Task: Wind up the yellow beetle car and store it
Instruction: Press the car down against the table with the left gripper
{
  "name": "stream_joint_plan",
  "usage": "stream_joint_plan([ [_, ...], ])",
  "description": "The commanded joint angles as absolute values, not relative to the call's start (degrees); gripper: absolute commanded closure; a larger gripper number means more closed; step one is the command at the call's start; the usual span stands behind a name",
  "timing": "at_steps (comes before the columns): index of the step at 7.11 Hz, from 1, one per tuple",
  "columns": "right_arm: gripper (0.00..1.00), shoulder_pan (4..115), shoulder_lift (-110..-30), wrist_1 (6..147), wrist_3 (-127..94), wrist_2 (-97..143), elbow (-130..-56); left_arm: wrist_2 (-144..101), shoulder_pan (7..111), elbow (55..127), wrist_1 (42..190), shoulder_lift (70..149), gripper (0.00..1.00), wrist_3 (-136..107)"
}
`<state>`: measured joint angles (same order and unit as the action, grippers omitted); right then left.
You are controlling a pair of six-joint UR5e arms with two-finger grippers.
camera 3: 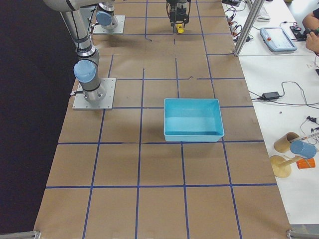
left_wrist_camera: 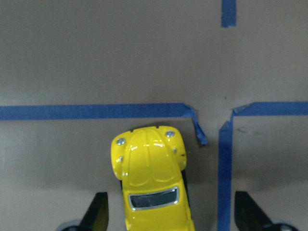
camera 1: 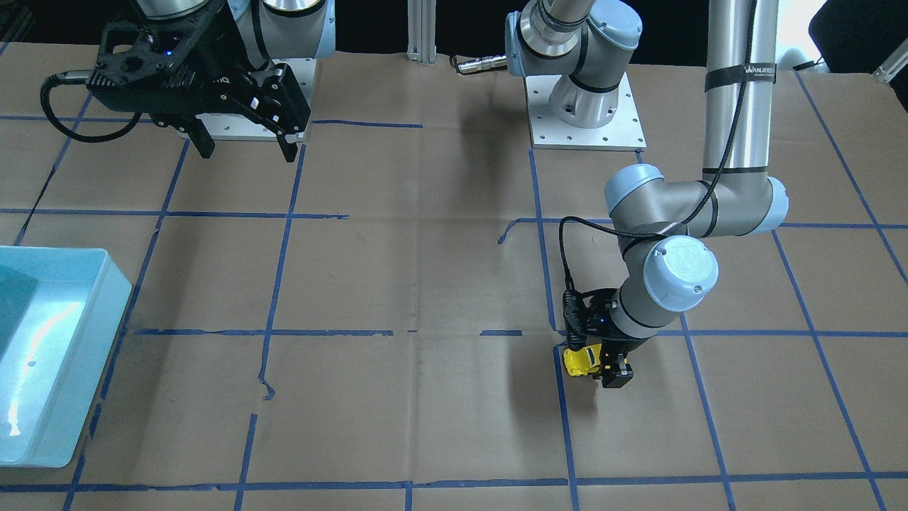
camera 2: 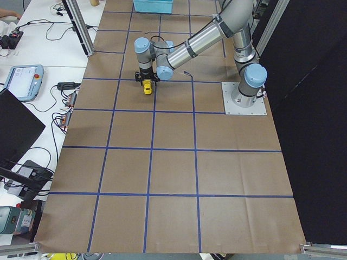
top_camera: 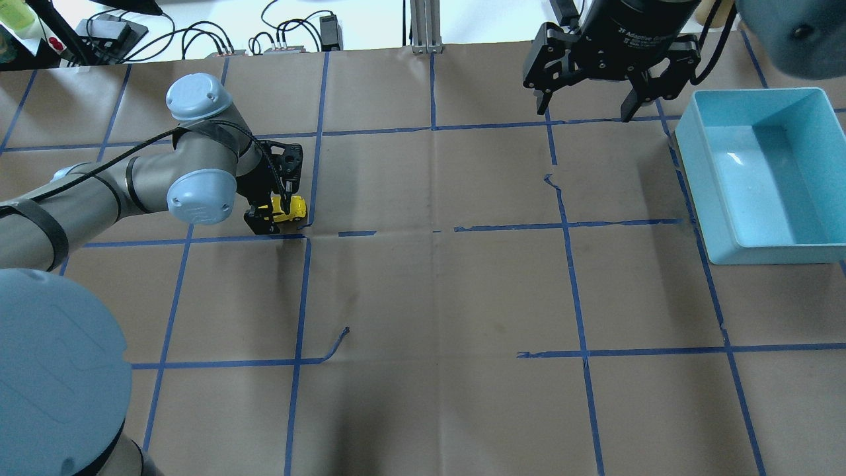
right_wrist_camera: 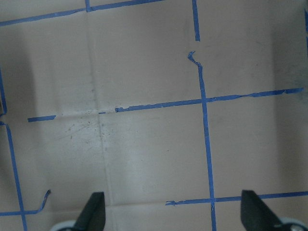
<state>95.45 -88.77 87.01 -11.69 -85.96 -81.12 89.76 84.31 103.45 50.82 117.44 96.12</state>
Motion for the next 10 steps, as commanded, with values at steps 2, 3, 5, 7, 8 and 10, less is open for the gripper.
stream_joint_plan([
  [2,0.00,95.4,-88.8,87.0,-11.7,-86.0,-81.1,90.9,84.5,103.6,51.2,117.3,0.39,96.6],
  [3,0.00,95.4,-88.8,87.0,-11.7,-86.0,-81.1,90.9,84.5,103.6,51.8,117.1,0.42,96.4],
  [5,0.00,95.4,-88.2,87.5,-11.7,-86.0,-81.5,91.1,84.6,103.6,51.9,116.7,0.48,96.4],
  [7,0.00,95.4,-88.2,87.5,-11.7,-86.0,-81.5,92.0,84.6,102.9,51.9,116.0,0.55,96.4],
  [8,0.00,95.4,-88.2,87.5,-11.7,-86.0,-81.5,94.4,84.6,102.8,51.6,116.2,0.59,96.6],
  [10,0.00,95.4,-88.2,87.5,-11.7,-86.0,-81.5,93.8,85.4,102.7,51.7,116.3,0.60,96.2],
])
